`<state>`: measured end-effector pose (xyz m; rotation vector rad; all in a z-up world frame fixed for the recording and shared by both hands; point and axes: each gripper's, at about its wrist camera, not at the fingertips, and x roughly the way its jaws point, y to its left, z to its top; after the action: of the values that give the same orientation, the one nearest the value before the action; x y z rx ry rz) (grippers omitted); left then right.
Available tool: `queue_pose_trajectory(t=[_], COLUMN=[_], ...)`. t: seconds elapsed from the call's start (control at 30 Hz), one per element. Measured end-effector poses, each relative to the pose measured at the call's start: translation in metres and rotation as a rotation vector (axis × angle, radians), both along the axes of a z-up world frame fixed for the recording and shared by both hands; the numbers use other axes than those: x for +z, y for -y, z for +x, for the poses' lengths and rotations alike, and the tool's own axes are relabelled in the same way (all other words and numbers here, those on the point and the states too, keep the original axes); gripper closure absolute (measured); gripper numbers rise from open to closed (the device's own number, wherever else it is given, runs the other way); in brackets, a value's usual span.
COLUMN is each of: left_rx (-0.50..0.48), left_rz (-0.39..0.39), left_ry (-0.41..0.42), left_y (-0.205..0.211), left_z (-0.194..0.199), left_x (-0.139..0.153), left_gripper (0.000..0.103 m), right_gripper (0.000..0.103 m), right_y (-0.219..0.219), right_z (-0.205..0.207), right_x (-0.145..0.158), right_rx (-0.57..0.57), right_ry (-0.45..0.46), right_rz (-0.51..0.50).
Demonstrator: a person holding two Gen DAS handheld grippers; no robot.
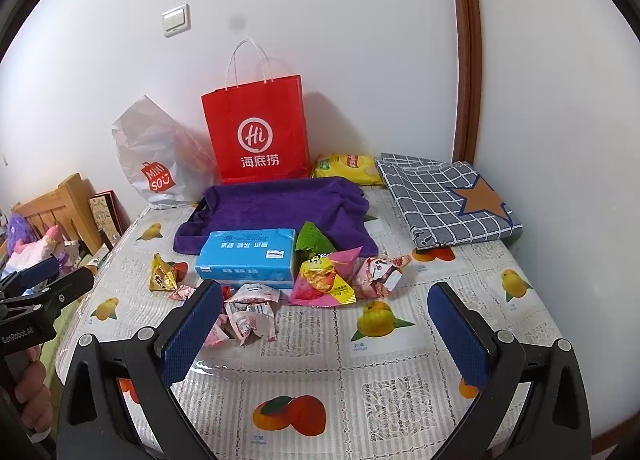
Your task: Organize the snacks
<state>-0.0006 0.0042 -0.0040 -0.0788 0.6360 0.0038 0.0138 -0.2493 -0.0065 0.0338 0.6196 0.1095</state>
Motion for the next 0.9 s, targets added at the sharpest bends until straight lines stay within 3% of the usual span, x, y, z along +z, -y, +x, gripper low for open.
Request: queue_pose_trajectory(t=[0.9], left_rx=[0.001], left_rz=[0.004], left_ry=[-0.004], left_y=[0.0033], left_z=[-0.0023], left_x=[-0.001], left_gripper=[0.0], right_gripper=[0.001], right_y=[-0.0051], right_z=[-0.0051], right_x=[0.0046], right_rx=[0.02], right_ry=[0.017], right_rz=[-0.008])
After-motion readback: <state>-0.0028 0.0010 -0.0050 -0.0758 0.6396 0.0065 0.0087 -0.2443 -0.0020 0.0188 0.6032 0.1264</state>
